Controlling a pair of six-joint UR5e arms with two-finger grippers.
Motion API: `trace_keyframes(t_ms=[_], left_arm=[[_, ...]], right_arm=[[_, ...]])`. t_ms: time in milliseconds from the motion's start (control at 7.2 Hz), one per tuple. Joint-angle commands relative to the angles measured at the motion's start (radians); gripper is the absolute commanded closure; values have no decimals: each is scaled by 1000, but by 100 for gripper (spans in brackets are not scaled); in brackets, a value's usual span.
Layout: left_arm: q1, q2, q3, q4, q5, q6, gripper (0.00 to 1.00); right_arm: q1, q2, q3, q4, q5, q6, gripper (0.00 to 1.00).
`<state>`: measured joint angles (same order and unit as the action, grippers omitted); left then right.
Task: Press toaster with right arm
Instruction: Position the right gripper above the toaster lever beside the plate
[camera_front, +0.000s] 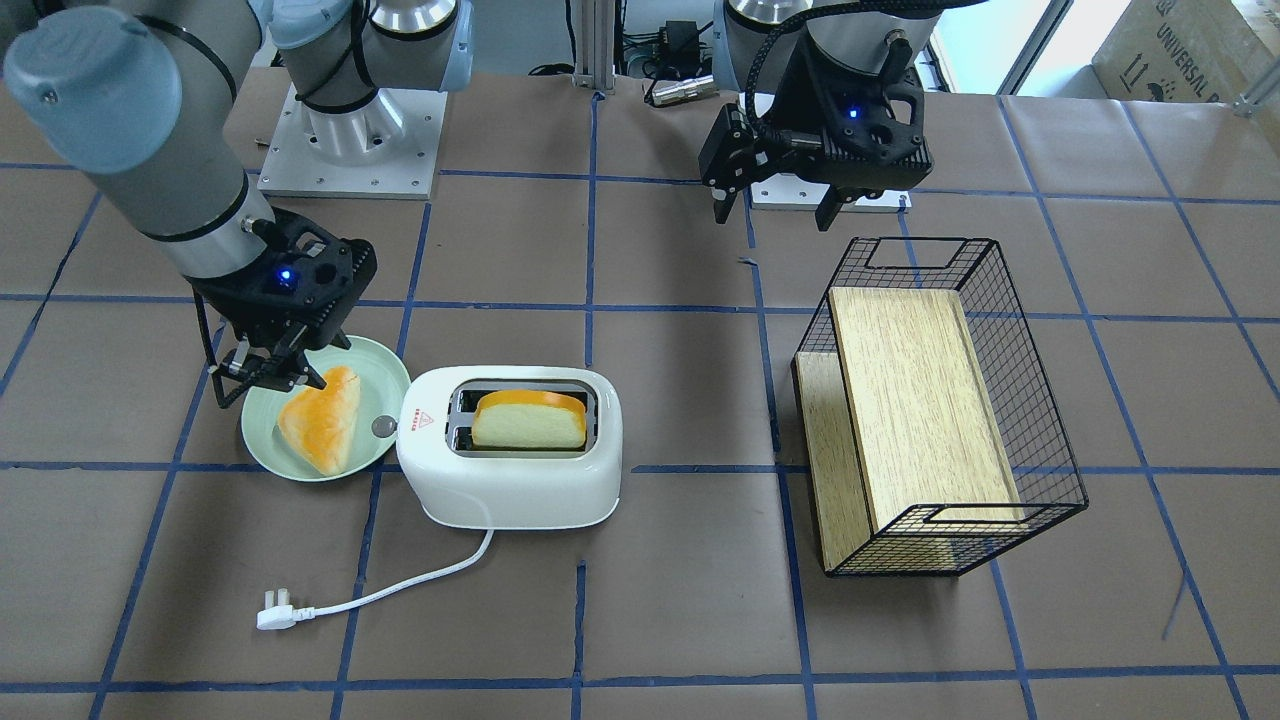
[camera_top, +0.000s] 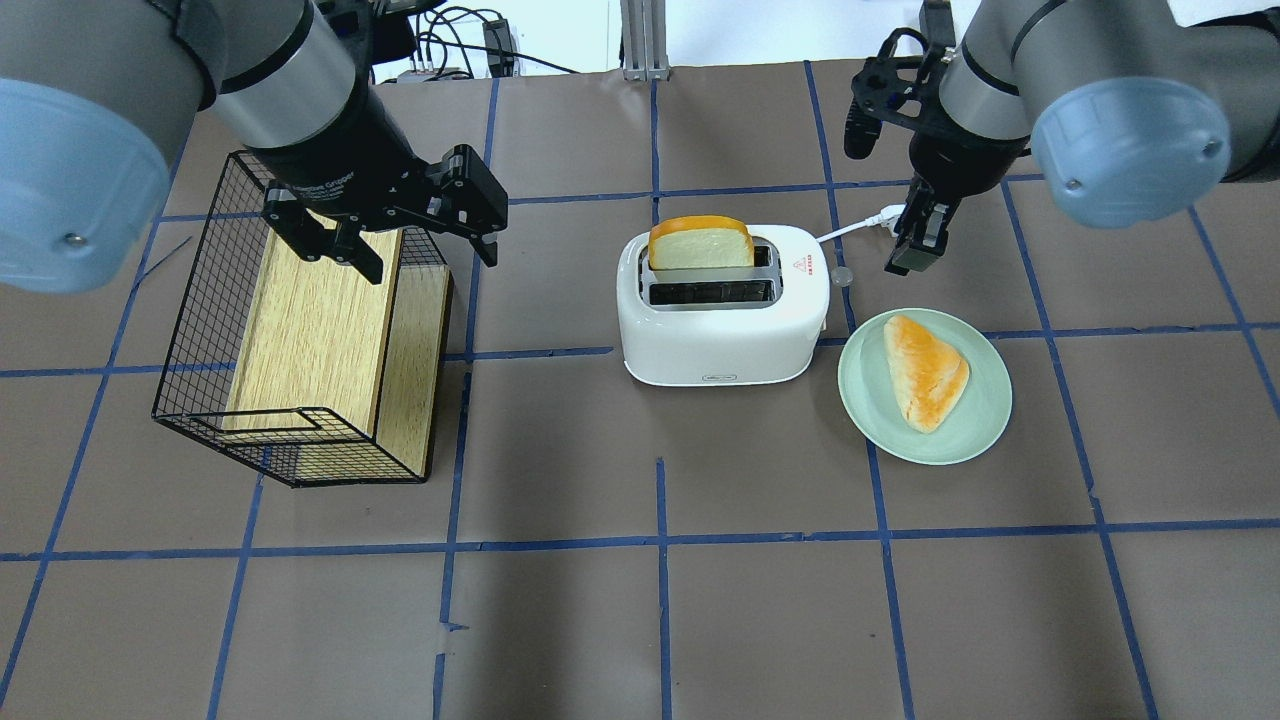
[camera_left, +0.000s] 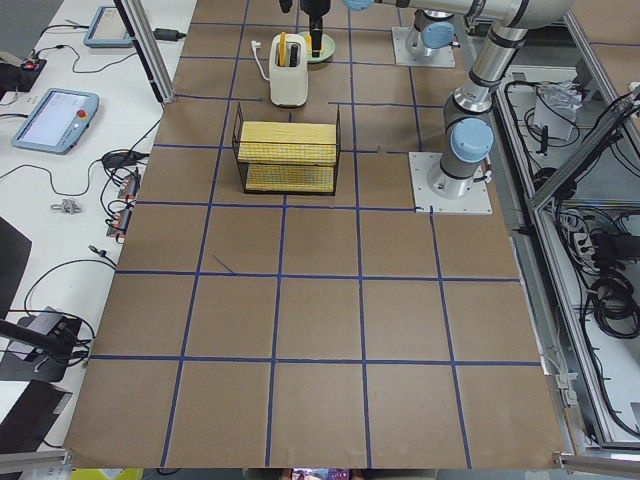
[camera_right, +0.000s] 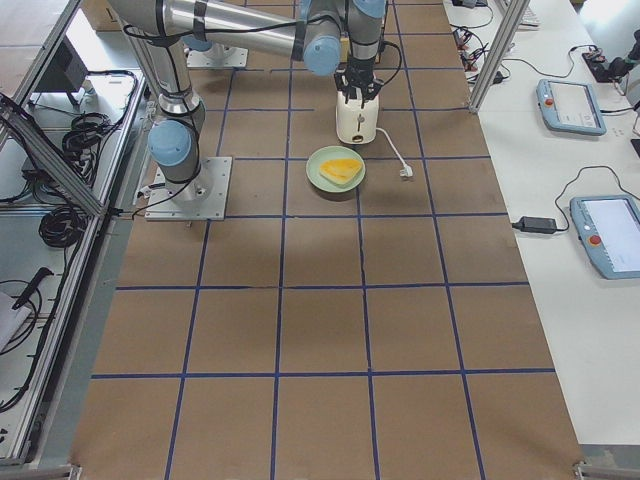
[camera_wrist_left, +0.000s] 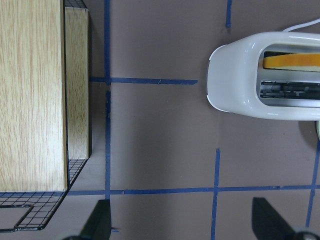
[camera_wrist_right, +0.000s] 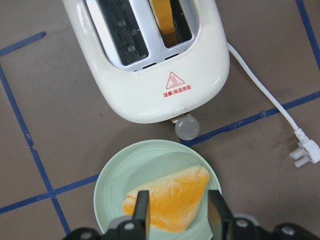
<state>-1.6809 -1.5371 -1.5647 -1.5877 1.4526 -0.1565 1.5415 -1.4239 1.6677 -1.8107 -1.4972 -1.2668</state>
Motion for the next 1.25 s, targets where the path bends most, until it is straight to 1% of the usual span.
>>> trace_keyframes(t_ms=[0, 278, 556, 694, 1111], left_arm=[[1, 0, 0, 0, 0, 0, 0], [1, 0, 0, 0, 0, 0, 0], [0, 0, 0, 0, 0, 0, 0], [1, 0, 0, 0, -1, 0, 0], [0, 0, 0, 0, 0, 2, 0]], right_arm=[[2, 61, 0, -48, 11, -48, 91], [2, 94, 3, -59, 14, -66, 91], [3, 123, 3, -72, 63, -63, 91], [3, 122, 3, -72, 66, -65, 92], [3, 163, 7, -72, 80, -68, 93]])
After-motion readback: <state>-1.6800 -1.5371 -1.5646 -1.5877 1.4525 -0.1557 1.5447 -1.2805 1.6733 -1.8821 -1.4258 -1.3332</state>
